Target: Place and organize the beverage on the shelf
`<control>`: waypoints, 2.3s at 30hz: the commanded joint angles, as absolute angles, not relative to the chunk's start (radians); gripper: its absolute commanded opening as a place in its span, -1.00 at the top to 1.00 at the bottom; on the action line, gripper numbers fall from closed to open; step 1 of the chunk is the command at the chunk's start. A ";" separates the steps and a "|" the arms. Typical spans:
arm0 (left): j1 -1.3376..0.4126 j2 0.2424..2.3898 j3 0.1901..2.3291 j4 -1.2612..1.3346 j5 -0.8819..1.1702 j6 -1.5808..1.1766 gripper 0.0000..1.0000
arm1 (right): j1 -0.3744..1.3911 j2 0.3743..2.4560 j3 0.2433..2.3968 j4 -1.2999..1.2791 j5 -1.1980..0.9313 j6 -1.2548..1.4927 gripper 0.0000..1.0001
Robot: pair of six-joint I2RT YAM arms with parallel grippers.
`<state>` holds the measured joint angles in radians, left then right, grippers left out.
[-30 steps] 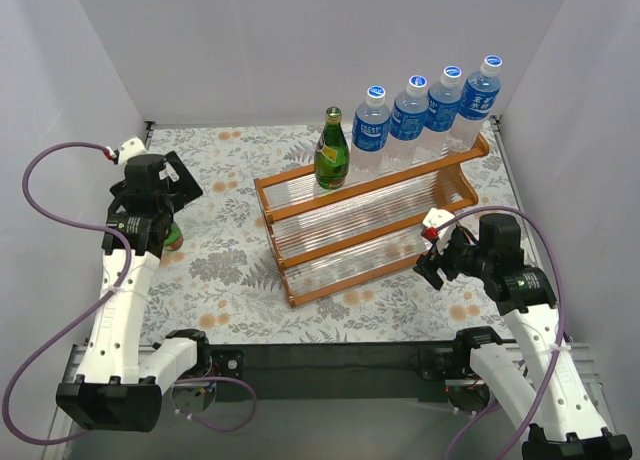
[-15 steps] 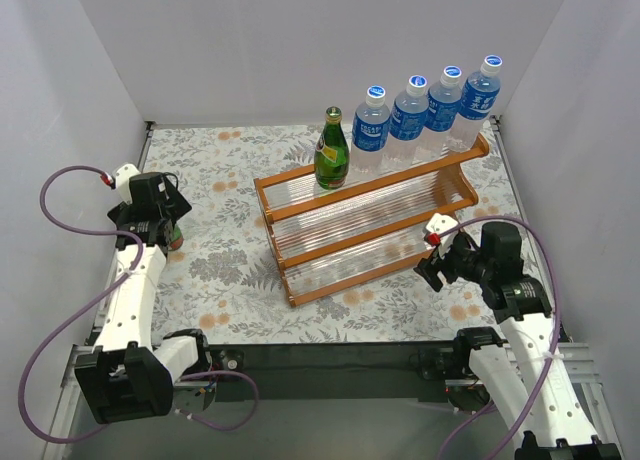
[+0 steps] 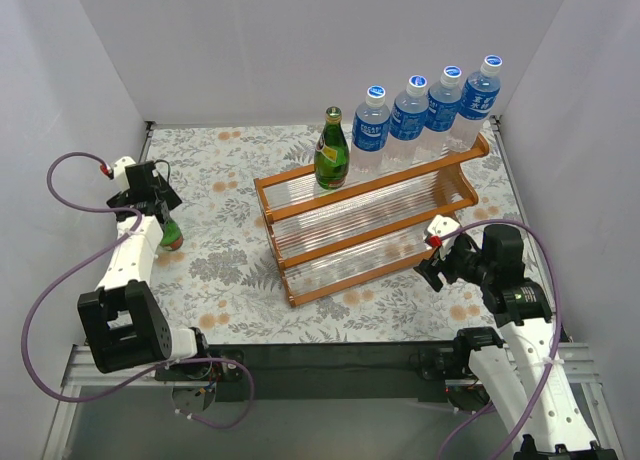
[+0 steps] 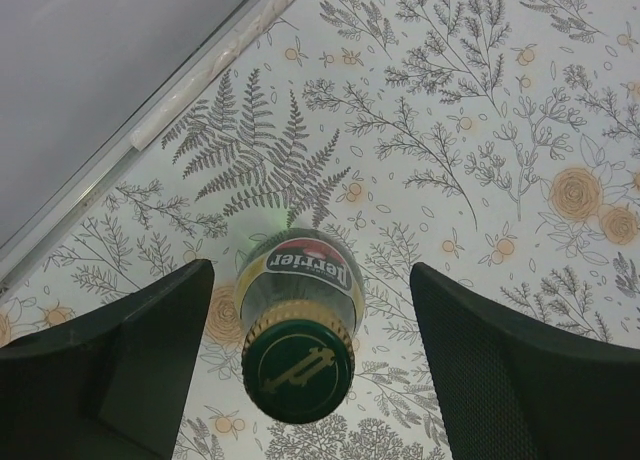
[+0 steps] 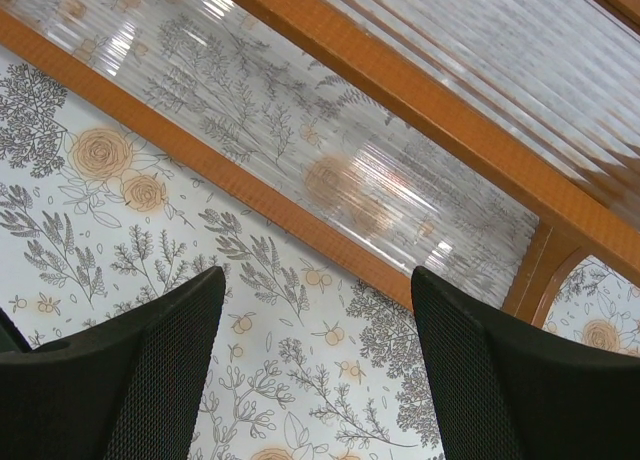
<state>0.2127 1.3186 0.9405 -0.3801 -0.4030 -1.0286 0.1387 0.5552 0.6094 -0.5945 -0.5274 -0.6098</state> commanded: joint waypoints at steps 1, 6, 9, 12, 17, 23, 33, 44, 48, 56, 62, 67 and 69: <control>0.219 1.316 1.000 -0.347 -0.396 -1.017 -0.55 | 0.135 0.545 0.606 -0.555 -0.540 -0.617 -0.61; 0.222 1.322 1.006 -0.341 -0.396 -1.002 -0.37 | 0.132 0.545 0.604 -0.552 -0.534 -0.617 -0.61; 0.222 1.322 1.008 -0.334 -0.393 -0.986 -0.23 | 0.133 0.546 0.603 -0.552 -0.534 -0.617 -0.61; 0.222 1.324 1.008 -0.333 -0.396 -0.979 -0.16 | 0.130 0.546 0.603 -0.552 -0.534 -0.615 -0.61; 0.221 1.324 1.022 -0.331 -0.379 -0.970 0.22 | 0.126 0.545 0.601 -0.551 -0.529 -0.615 -0.61; 0.221 1.295 1.045 -0.345 -0.353 -0.945 1.00 | 0.124 0.546 0.601 -0.548 -0.529 -0.614 -0.61; 0.219 1.212 1.086 -0.374 -0.100 -0.876 1.00 | 0.115 0.546 0.601 -0.549 -0.532 -0.612 -0.61; 0.107 1.141 1.193 -0.414 0.127 -0.752 1.00 | 0.104 0.551 0.601 -0.549 -0.535 -0.612 -0.61; 0.057 1.141 1.272 -0.440 0.167 -0.726 1.00 | 0.104 0.548 0.601 -0.549 -0.540 -0.612 -0.61; -0.018 1.167 1.436 -0.480 0.204 -0.732 1.00 | 0.100 0.555 0.603 -0.549 -0.537 -0.612 -0.60; -0.043 1.183 1.546 -0.512 0.209 -0.742 1.00 | 0.094 0.561 0.603 -0.551 -0.535 -0.611 -0.60; -0.069 1.207 1.650 -0.540 0.219 -0.767 1.00 | 0.091 0.569 0.603 -0.549 -0.531 -0.611 -0.60; -0.086 1.224 1.680 -0.554 0.219 -0.779 1.00 | 0.087 0.571 0.604 -0.549 -0.531 -0.611 -0.60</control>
